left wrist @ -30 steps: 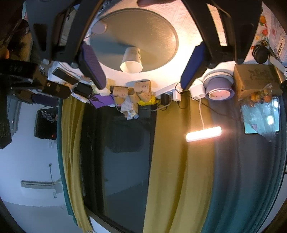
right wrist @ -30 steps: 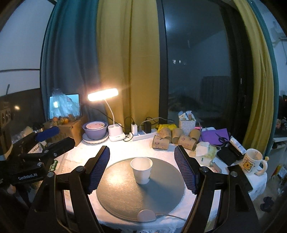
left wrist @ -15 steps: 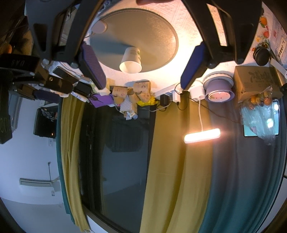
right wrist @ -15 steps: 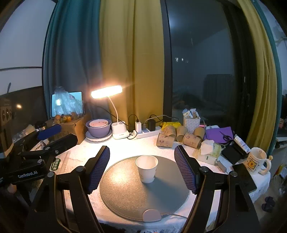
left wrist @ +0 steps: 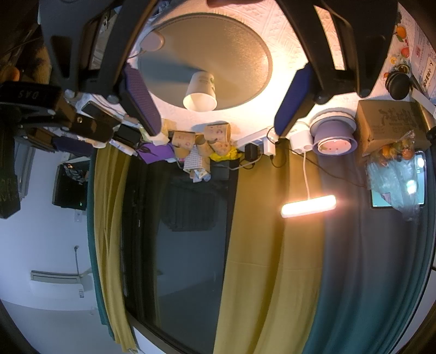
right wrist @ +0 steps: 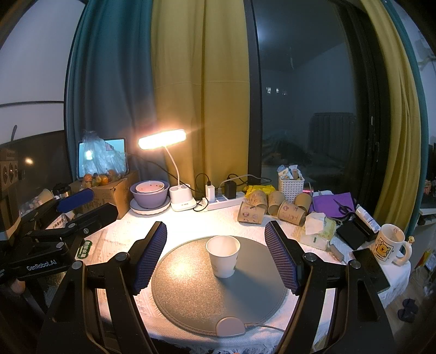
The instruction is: Flip cup upright
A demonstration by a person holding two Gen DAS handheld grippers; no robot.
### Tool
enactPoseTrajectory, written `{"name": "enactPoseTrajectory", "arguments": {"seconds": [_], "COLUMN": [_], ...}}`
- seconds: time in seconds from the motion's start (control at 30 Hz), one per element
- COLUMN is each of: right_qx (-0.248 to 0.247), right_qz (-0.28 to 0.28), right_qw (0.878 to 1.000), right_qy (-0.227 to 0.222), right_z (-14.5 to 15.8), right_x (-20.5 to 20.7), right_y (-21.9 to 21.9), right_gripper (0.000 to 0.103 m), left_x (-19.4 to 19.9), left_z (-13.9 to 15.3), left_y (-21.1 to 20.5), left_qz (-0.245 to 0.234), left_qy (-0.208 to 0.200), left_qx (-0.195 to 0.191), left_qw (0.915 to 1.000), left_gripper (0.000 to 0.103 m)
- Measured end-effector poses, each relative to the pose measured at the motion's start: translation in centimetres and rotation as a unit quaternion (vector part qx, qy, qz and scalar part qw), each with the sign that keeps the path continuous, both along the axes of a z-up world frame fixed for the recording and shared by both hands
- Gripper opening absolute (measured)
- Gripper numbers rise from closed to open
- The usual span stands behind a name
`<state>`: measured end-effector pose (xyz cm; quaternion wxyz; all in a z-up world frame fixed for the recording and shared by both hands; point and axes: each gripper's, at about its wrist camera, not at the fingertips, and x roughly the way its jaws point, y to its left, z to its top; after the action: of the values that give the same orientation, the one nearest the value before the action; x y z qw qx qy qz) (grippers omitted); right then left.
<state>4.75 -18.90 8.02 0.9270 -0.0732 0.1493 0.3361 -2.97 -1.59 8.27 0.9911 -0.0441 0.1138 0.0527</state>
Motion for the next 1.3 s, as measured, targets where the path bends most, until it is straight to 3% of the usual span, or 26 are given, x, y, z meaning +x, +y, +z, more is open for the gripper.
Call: {"name": "enactPoseTrajectory", "arguments": {"seconds": [1.3], "right_qx": [-0.001], "right_qz": [-0.001], "right_qw": [1.0], "right_qy": [0.001], "right_z": [-0.05], "right_x": [-0.01], "right_y": [0.05], "right_gripper": [0.077], "left_x": [-0.16], "left_z": [-0.01], "left_y": [-0.4], "left_qz": [-0.007], "left_qy": [0.001], "left_qx": [-0.003], "left_qw": [1.0], "left_gripper": [0.086]}}
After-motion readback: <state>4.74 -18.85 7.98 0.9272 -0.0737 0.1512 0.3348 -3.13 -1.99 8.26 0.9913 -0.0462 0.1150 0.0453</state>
